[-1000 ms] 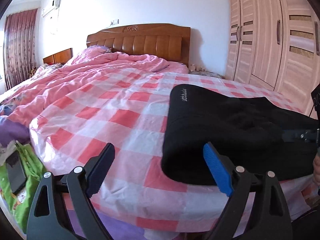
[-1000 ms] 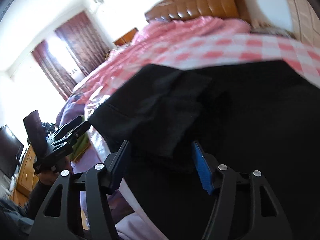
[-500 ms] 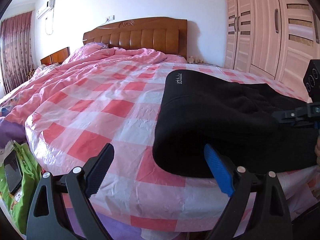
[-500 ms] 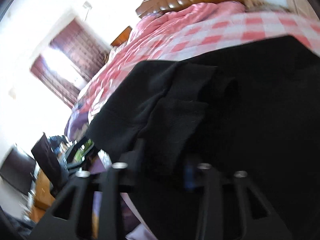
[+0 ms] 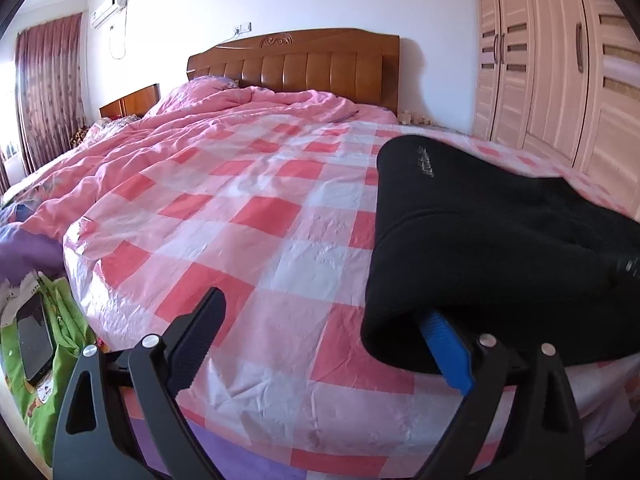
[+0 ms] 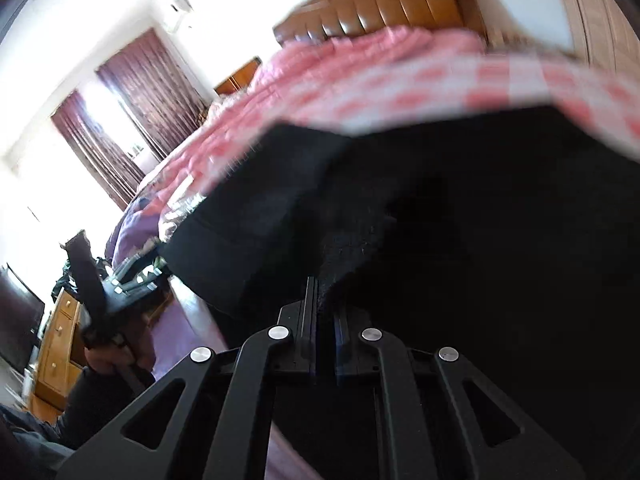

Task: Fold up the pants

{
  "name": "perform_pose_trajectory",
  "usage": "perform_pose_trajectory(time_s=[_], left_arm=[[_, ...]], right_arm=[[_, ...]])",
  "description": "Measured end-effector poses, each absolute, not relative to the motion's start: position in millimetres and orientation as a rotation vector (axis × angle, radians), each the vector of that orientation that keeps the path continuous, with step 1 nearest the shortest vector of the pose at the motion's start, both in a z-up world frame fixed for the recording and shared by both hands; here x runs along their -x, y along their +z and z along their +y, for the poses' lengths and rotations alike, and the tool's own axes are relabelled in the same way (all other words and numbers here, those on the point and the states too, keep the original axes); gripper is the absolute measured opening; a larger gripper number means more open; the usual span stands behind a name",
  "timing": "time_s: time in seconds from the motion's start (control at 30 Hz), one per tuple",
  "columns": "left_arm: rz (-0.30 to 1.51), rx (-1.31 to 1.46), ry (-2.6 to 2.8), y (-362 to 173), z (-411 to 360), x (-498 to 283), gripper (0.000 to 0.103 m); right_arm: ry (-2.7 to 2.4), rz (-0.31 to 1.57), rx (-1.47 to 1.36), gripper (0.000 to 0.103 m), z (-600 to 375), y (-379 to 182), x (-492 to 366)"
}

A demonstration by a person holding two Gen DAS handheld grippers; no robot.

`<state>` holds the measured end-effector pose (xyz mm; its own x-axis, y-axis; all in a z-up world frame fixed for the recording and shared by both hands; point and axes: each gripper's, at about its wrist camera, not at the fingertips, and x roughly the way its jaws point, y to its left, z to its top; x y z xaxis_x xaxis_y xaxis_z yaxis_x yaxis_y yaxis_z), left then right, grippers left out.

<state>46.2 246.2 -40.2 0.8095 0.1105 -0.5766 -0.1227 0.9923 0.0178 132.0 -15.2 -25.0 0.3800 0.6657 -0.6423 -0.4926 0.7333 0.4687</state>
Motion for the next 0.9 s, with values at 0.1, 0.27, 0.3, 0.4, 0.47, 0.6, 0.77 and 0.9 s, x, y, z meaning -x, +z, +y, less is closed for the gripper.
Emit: perform_pose_trajectory(time_s=[0.1,0.27,0.3,0.4,0.47,0.6,0.77,0.9], left_arm=[[0.621,0.026,0.129,-40.1,246.0,-46.1,0.095],[0.619,0.015,0.136,-38.5,247.3,-41.2,0.095],[0.614,0.013,0.133,-38.1,247.2,-39.2,0.095],[0.609,0.011,0.127,-39.4,246.1,-37.4,0.096],[0.618,0.009,0.130,-41.8,245.2,-38.7,0.096],[0.609,0.000,0.123,-40.3,242.5,-37.4,0.096],[0.611,-0.015,0.118,-41.8,241.7,-40.4,0.096],[0.621,-0.012,0.109,-44.2,242.2,-42.4,0.096]], right_arm=[[0.759,0.927,-0.248,0.014,-21.4,-23.2,-132.1],[0.719,0.901,-0.245,0.090,-37.0,-6.8,-120.9],[0.713,0.893,-0.260,0.090,-42.3,-3.9,-119.6],[0.721,0.935,-0.286,0.090,-46.6,-7.0,-126.5],[0.741,0.991,-0.294,0.089,-38.3,-15.6,-137.2],[0.772,1.053,-0.248,0.088,-11.5,-19.2,-161.5],[0.788,1.105,-0.245,0.034,10.8,-21.4,-183.8],[0.786,1.019,-0.269,0.021,-0.4,-13.3,-169.8]])
